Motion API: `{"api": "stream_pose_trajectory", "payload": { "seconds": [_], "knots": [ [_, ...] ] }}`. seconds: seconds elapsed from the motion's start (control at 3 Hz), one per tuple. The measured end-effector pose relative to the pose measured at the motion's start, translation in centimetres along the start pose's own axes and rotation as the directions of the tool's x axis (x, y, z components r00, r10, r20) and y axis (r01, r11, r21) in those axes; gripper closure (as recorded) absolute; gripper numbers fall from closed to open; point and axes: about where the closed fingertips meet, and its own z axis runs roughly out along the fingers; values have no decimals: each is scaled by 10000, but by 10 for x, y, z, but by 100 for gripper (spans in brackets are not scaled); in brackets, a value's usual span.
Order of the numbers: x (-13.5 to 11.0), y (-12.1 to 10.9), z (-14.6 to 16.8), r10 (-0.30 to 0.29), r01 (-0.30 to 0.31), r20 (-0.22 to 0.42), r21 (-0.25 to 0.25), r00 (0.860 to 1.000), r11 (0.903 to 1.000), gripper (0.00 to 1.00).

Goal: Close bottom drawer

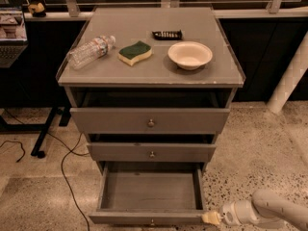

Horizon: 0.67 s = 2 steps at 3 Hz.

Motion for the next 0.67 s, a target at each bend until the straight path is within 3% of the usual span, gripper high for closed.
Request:
{"api": "stream_pose_trajectory", "payload": {
  "seconds": [0.33, 0.67],
  "knots": [
    [0, 0, 0, 2, -2, 0, -1, 10000, 10000, 100],
    [7, -10, 10, 382, -381, 84, -39, 9992, 9993, 100]
  ]
}}
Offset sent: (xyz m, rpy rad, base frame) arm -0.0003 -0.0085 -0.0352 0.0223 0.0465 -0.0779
